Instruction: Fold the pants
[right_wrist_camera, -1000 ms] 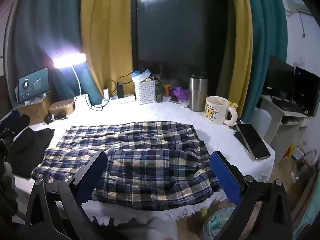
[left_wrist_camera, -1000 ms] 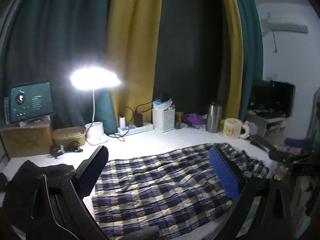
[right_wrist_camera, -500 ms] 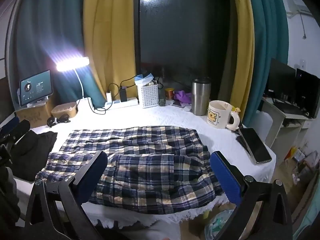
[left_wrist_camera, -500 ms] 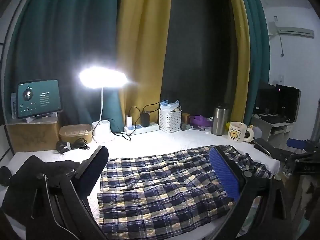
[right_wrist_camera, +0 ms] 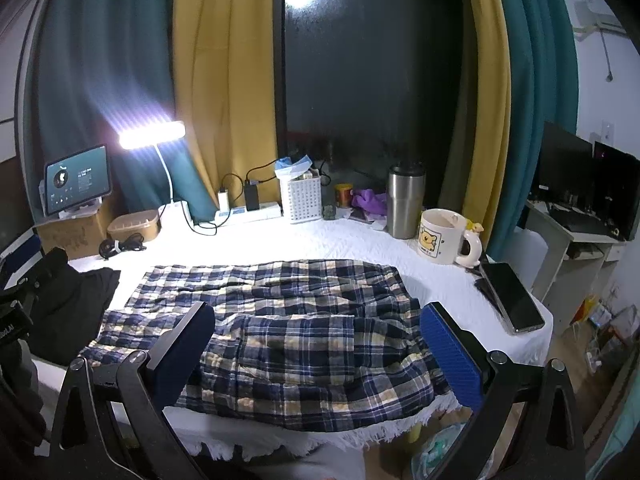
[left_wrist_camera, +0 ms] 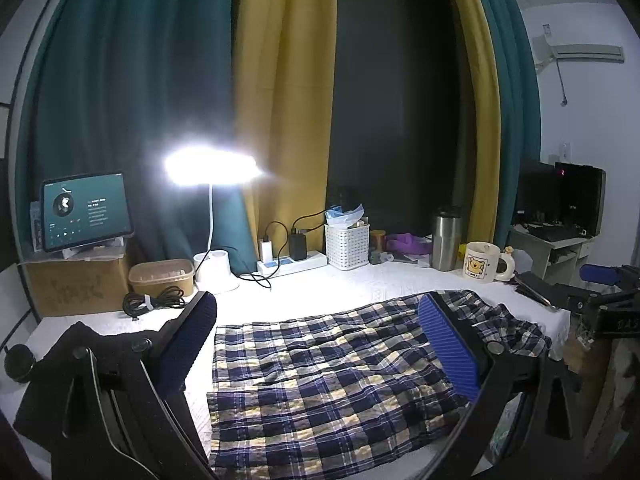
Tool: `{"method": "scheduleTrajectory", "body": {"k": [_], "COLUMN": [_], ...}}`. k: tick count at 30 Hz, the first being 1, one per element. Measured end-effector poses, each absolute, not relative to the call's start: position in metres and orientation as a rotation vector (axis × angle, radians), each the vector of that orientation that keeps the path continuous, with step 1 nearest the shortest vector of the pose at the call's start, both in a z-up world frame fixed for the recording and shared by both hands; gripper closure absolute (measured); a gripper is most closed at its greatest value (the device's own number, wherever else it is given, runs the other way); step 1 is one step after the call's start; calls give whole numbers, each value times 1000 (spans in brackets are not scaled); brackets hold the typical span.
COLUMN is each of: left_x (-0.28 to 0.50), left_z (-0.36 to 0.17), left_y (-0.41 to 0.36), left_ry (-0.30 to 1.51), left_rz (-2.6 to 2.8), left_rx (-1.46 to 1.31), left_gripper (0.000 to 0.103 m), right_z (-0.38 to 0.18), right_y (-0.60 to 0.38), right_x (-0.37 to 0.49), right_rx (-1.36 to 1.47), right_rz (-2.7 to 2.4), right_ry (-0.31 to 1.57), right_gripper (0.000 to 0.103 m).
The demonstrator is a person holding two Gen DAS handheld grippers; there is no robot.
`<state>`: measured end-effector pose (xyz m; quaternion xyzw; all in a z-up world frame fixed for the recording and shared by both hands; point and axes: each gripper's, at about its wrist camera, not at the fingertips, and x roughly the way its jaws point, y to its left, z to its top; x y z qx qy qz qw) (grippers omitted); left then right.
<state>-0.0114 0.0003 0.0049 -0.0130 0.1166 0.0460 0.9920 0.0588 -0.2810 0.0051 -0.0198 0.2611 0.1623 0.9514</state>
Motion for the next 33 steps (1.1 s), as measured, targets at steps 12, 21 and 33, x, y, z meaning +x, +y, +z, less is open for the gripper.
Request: {"method": "scheduleTrajectory", "body": {"k": [12, 21, 33], "left_x": [-17, -17, -19], "left_z": [2, 2, 4], "left_y": [2, 2, 4], "left_ry": [233, 244, 249], "left_rz": [87, 92, 91], "left_rx": [-43, -52, -63], "left_gripper": [3, 3, 3], "right_z": [9, 10, 8], "right_y": [-279, -279, -278], "right_x": [57, 58, 58], "right_rx": [-47, -45, -51], "right_rz": [333, 331, 342], "right_ry": [528, 527, 527], "right_gripper": [0, 0, 0]}}
